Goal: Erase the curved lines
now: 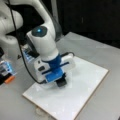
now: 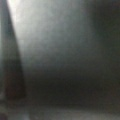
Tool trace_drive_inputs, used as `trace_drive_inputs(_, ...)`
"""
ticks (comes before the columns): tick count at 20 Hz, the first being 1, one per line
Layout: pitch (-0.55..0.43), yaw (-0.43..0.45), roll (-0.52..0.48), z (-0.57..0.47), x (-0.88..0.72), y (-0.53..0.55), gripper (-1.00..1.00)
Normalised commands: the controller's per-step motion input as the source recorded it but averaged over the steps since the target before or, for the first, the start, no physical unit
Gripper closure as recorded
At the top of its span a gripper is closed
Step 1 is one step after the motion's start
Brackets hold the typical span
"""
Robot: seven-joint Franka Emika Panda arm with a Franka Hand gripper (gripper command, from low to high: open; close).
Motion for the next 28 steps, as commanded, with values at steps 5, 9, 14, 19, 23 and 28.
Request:
trace_drive_inputs(5, 0.258, 0.202, -0.098, 0.38, 0.08, -0.39, 1.00)
trace_drive_inputs(9, 0.250, 0.340, -0.080, 0.42, 0.12, -0.50, 1.00)
trace_drive_inputs(14, 0.248, 0.472, -0.069, 0.30, 0.22, -0.49, 1.00)
trace_drive_inputs(19, 0.258, 0.474, -0.035, 0.22, 0.30, -0.42, 1.00)
trace_drive_inputs(23, 0.294, 0.428, -0.023, 0.19, 0.34, -0.37, 1.00)
trace_drive_inputs(28, 0.302, 0.392, -0.032, 0.14, 0.38, -0.37, 1.00)
